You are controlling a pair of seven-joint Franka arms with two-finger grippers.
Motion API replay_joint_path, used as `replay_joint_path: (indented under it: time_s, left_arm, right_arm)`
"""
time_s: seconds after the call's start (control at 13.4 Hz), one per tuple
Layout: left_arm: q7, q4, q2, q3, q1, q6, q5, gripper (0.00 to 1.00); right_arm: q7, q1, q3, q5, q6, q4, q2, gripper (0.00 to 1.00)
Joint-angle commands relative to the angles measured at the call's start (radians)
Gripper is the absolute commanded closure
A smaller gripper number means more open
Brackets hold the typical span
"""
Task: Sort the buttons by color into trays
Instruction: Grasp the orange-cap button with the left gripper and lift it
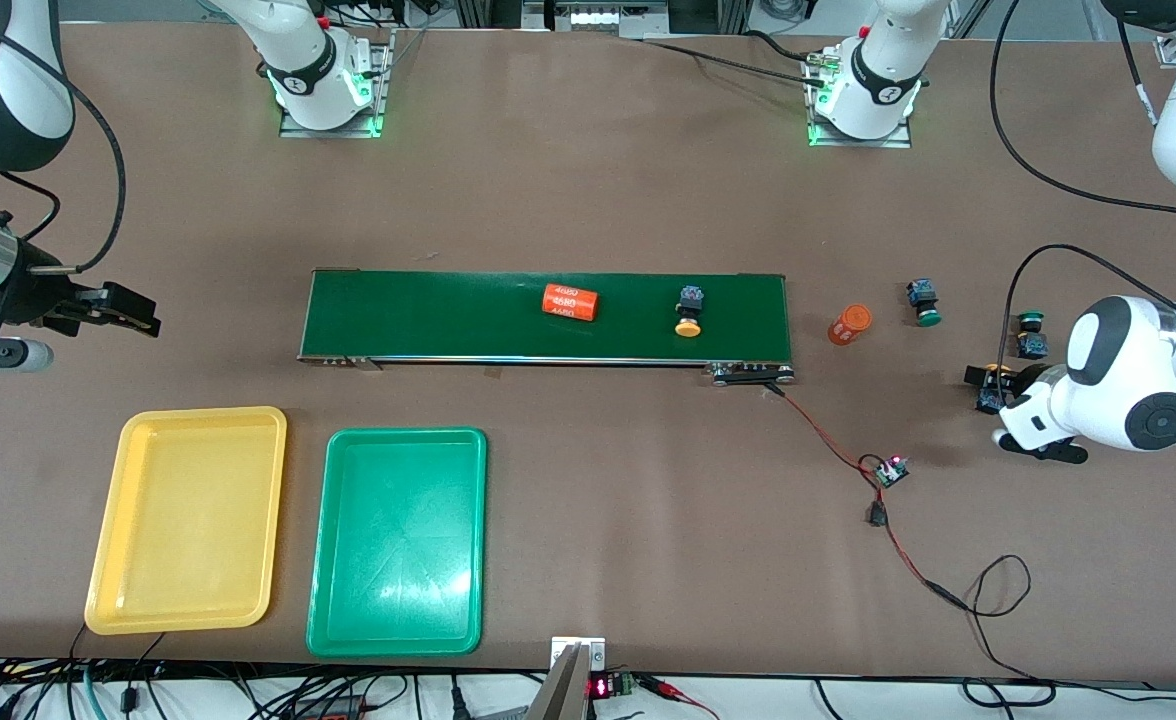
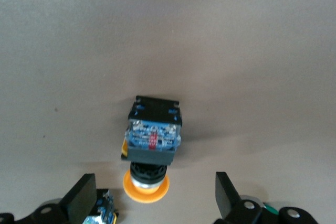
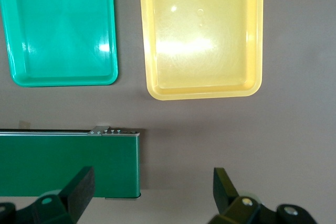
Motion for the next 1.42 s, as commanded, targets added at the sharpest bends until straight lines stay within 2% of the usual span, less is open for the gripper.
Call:
replay_joint_path:
  time_s: [0.0, 0.15, 0.3, 0.37, 0.6, 0.75, 0.97, 1.04, 1.34]
  left_arm:
    - [0.024, 0.018, 0.008, -0.004, 0.000, 0.023, 0.021, 0.04]
    - [0.024, 0.015, 0.011, -0.002, 0.000, 0.060, 0.024, 0.22]
    - [0.023, 0.015, 0.031, -0.002, 0.000, 0.060, 0.024, 0.45]
    - [0.023, 0.016, 0.036, -0.001, 0.000, 0.063, 0.024, 0.48]
    - [0.026, 0.018, 0.034, -0.001, 0.000, 0.057, 0.024, 0.67]
    - [0.055, 0.028, 0.025, -0.002, 0.002, 0.054, 0.022, 0.71]
    - [0.059, 0.050, -0.001, -0.017, 0.002, 0.004, 0.019, 0.71]
    - [0.053, 0.056, -0.022, -0.043, 0.002, -0.042, 0.010, 0.71]
    - [0.020, 0.078, -0.063, -0.221, 0.013, -0.234, -0.001, 0.71]
  right_arm:
    - [0.011, -0.004, 0.008, -0.006, 0.006, 0.001, 0.000, 0.00]
    - [0.011, -0.005, 0.008, -0.005, 0.007, 0.001, 0.000, 0.00]
    - [0.011, 0.002, 0.008, -0.011, 0.006, 0.001, 0.001, 0.00]
    - [0.010, 0.002, 0.008, -0.011, 0.006, 0.001, 0.001, 0.00]
    - [0.010, -0.007, 0.008, -0.008, 0.007, 0.001, 0.001, 0.00]
    - [0.013, -0.011, 0.008, 0.002, 0.007, 0.002, 0.001, 0.00]
    - [0.011, -0.010, 0.006, 0.000, 0.007, 0.002, 0.001, 0.00]
    - [0.011, -0.008, 0.006, -0.003, 0.007, 0.001, 0.001, 0.00]
    - [0.014, -0.010, 0.006, 0.002, -0.002, -0.001, 0.004, 0.00]
